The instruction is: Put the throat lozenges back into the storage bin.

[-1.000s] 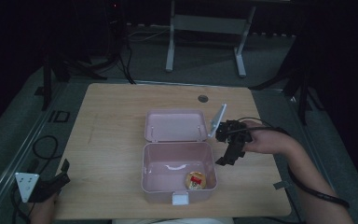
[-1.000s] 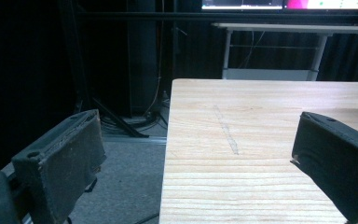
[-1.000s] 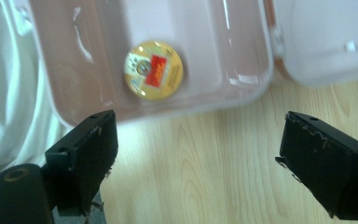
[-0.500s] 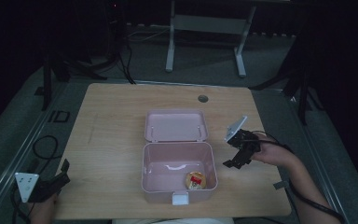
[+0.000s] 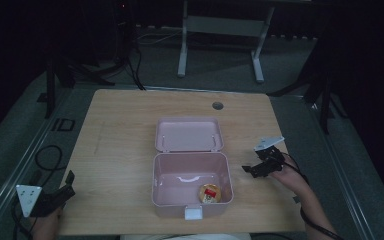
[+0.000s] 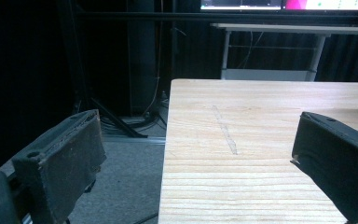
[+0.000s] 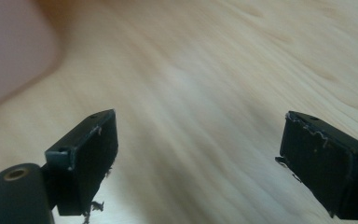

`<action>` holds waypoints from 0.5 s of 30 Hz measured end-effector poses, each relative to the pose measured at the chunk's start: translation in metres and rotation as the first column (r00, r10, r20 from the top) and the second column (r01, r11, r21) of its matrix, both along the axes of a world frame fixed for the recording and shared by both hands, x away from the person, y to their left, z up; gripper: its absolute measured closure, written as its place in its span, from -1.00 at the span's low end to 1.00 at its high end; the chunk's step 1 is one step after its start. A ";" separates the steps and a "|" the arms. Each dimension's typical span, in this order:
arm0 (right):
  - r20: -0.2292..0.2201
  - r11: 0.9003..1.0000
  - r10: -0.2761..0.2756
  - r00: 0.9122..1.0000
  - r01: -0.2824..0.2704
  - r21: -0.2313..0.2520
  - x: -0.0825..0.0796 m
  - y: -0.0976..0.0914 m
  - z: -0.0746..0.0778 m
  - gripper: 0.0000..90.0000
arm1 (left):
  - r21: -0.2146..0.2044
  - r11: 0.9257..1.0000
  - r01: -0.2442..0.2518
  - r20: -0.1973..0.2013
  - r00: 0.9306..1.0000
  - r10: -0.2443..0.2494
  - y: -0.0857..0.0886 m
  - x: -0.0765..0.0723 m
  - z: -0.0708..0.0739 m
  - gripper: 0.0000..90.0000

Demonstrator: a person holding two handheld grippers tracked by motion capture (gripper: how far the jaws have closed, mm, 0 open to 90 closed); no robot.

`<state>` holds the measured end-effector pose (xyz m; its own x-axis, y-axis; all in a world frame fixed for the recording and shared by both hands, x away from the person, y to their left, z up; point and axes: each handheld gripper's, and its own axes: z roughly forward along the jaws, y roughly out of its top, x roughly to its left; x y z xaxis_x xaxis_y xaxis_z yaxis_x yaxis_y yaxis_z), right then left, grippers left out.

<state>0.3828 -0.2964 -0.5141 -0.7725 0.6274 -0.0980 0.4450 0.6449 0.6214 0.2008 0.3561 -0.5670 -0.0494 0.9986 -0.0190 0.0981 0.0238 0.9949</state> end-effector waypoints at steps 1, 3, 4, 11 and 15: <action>0.011 1.000 -0.025 1.000 0.025 0.007 0.000 -0.004 -0.003 -0.75 | 0.000 1.000 0.000 0.000 1.000 0.000 0.000 0.000 0.000 -0.94; 0.034 0.998 -0.069 0.997 0.068 0.017 -0.001 -0.010 -0.008 -0.75 | 0.001 1.000 0.001 0.000 1.000 -0.001 0.000 0.000 0.000 -0.94; 0.042 0.996 -0.091 0.995 0.090 0.019 -0.001 -0.013 -0.011 -0.75 | 0.001 1.000 0.002 0.000 1.000 -0.002 0.000 0.000 0.000 -0.94; 0.132 0.972 -0.236 0.963 0.234 0.032 -0.004 -0.026 -0.020 -0.75 | -0.004 1.000 0.003 0.001 1.000 -0.003 0.000 0.000 0.000 -0.94; 0.161 0.946 -0.323 0.933 0.316 0.067 -0.006 -0.032 -0.029 -0.75 | -0.004 1.000 0.004 0.001 1.000 -0.004 0.000 0.000 0.000 -0.94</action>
